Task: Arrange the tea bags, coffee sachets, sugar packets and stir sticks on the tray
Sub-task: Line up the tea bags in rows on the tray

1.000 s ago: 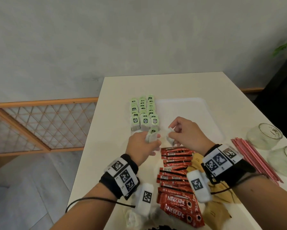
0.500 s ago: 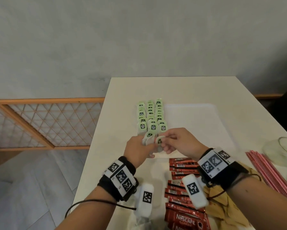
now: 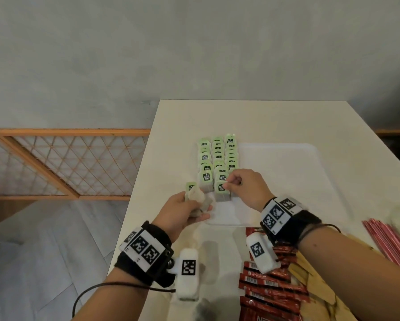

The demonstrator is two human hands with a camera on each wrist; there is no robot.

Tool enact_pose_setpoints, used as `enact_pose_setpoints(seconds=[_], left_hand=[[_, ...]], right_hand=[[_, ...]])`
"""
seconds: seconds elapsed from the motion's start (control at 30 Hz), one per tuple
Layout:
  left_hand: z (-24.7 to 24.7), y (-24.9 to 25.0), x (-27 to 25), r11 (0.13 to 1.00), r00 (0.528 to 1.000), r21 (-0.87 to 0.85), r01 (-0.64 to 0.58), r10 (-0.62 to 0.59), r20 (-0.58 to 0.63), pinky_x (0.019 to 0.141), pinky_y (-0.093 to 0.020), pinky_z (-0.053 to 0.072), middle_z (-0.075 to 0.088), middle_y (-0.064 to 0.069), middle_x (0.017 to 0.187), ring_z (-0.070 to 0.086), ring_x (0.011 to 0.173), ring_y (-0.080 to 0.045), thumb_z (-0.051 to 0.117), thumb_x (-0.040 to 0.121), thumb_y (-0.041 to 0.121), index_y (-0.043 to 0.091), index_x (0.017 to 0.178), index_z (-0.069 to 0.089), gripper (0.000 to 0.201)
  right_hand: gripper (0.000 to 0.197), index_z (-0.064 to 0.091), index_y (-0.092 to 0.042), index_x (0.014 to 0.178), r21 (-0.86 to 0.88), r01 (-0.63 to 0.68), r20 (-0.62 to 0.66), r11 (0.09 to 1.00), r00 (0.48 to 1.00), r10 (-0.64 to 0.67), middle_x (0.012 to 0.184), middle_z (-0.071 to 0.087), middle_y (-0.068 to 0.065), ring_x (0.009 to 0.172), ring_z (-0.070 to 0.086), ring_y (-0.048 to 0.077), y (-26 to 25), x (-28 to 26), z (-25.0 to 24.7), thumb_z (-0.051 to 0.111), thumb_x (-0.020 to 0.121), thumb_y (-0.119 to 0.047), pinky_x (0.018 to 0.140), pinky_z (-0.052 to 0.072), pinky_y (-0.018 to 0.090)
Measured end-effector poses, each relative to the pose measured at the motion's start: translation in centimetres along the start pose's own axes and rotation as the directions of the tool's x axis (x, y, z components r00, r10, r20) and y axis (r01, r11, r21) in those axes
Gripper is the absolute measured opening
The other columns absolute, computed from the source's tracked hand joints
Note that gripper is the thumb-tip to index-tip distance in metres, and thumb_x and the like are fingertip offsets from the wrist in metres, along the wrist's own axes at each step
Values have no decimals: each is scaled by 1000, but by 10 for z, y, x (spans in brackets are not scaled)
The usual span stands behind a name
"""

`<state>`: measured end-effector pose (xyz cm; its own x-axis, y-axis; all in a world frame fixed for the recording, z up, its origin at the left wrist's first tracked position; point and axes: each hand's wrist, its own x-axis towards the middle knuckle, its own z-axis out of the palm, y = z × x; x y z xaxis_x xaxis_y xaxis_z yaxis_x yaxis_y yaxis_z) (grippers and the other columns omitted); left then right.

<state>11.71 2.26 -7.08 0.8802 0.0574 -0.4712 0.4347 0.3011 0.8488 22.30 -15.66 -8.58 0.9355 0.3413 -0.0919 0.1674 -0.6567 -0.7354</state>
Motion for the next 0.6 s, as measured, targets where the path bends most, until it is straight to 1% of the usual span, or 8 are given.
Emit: enact_pose_setpoints(seconds=[0.1, 0.17, 0.2, 0.3, 0.4, 0.47, 0.53, 0.6], left_hand=[[3, -2, 1, 1000, 999, 24, -8, 7, 41, 79, -31, 60, 71, -17, 107, 71, 100, -28, 48, 95, -7, 3, 110, 62, 23], [7, -1, 1, 999, 998, 33, -12, 10, 55, 77, -31, 61, 72, -16, 106, 72, 98, -28, 50, 96, -4, 2, 112, 62, 21], [9, -1, 0, 999, 998, 40, -15, 13, 59, 76, -30, 61, 72, -16, 106, 72, 97, -28, 52, 96, -3, 2, 111, 62, 20], [19, 1, -2, 996, 998, 77, -37, 33, 57, 74, -30, 61, 72, -18, 106, 72, 96, -29, 56, 95, 0, 1, 109, 63, 16], [28, 1, -4, 992, 997, 113, -60, 54, 54, 74, -32, 61, 72, -19, 105, 72, 95, -31, 61, 92, 1, 0, 111, 63, 19], [32, 2, -8, 990, 997, 120, -78, 74, 36, 71, -32, 61, 73, -17, 102, 73, 91, -29, 65, 90, 1, 1, 108, 65, 19], [36, 4, -12, 981, 992, 151, -118, 125, -37, 65, -32, 61, 73, -14, 94, 73, 80, -23, 68, 88, 2, 4, 103, 67, 16], [36, 4, -15, 947, 964, 263, -183, 226, -141, 57, -34, 60, 73, -11, 90, 71, 68, -19, 67, 88, 7, 8, 102, 68, 14]], right_hand=[[14, 66, -20, 89, 40, -13, -40, 999, 999, 15, 75, 57, -8, 69, 53, 7, -1, -1, -3, 76, 82, -27, 65, 40, 20], [22, 66, -20, 98, 78, 11, -84, 997, 996, -4, 85, 57, -4, 71, 52, 4, -4, -6, -7, 77, 82, -30, 66, 39, 17], [22, 67, -20, 99, 115, 33, -90, 993, 996, -23, 87, 58, -4, 70, 51, 1, -7, -9, -10, 76, 82, -30, 66, 38, 15], [16, 72, -21, 93, 236, 57, 5, 970, 998, -60, 85, 66, -10, 69, 54, -6, -17, -24, -13, 76, 81, -32, 68, 40, 12], [15, 72, -20, 88, 255, 47, 78, 966, 995, -69, 79, 66, -12, 65, 54, -8, -18, -36, -14, 78, 80, -31, 66, 42, 11], [12, 69, -19, 81, 267, 42, 53, 963, 997, -58, 72, 63, -12, 60, 52, -5, -16, -41, -17, 77, 81, -27, 65, 42, 15], [16, 63, -21, 73, 293, 41, 15, 955, 999, -47, 69, 62, -11, 60, 53, -1, -15, -46, -21, 76, 83, -22, 63, 43, 19], [18, 61, -20, 72, 320, 27, -22, 947, 1000, -21, 71, 65, -1, 64, 56, 9, -14, -51, -25, 75, 83, -21, 62, 47, 25]])
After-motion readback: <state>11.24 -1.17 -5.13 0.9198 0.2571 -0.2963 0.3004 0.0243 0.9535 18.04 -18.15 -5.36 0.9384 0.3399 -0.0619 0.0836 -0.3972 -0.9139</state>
